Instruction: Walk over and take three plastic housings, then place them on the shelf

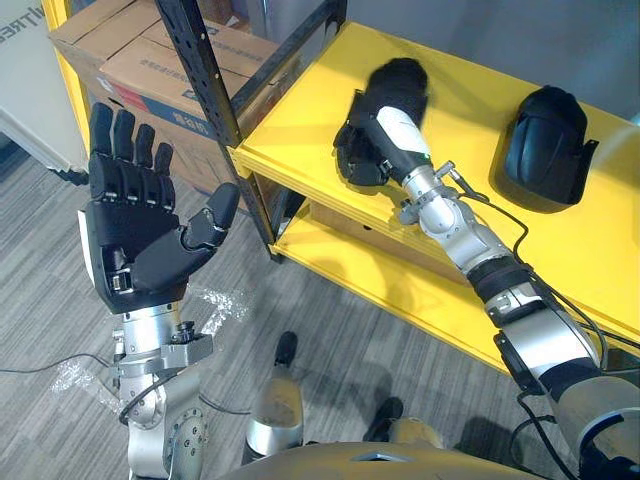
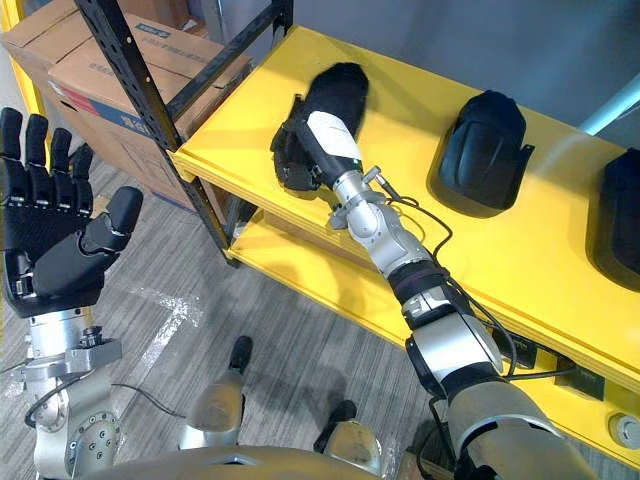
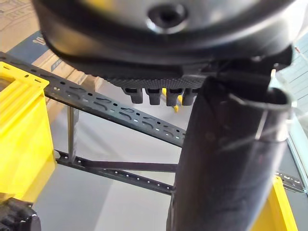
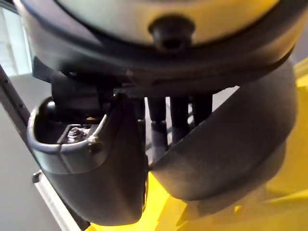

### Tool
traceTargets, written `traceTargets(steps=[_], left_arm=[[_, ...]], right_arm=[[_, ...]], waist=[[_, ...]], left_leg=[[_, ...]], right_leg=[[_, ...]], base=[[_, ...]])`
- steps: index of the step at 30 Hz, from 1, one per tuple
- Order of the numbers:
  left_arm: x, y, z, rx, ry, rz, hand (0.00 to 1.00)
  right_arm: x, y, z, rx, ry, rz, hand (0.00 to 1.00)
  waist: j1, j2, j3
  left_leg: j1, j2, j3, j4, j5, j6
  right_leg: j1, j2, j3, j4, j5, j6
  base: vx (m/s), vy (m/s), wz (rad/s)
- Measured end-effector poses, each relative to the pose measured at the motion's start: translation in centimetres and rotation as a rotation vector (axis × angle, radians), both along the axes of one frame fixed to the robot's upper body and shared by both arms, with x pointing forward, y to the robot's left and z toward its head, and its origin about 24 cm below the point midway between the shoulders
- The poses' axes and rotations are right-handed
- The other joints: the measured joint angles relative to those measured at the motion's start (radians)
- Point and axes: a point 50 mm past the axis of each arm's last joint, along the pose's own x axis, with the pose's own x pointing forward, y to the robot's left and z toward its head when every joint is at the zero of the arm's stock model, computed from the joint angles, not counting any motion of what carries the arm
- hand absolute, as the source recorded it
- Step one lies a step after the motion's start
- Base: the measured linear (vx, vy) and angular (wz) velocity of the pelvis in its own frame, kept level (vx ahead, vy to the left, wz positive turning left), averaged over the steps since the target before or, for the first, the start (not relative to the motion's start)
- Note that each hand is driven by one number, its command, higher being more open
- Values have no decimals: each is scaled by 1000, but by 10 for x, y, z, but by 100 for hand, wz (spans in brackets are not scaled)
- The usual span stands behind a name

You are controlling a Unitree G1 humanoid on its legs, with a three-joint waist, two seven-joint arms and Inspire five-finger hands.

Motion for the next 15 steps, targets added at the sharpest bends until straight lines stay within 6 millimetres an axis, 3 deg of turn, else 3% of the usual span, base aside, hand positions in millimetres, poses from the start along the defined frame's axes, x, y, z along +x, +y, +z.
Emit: traceTargets(steps=[5,15], left_arm=[[0,0,0,-1,0,0,100],[0,0,-1,-15,11,13,100]], right_arm=[[0,0,-1,1,-1,3,0],[8,-2,14,10,-54,-8,0]], waist=[[-1,2,1],[-1,32,23]], left_leg=[[1,-1,1,0,0,0],[-12,-3,1,-1,7,2]], right_leg=[[0,-1,1,1,-2,-2],[-26,-9,4,26,-5,-5]], base=[[-3,-7,0],[-20,-11,0]])
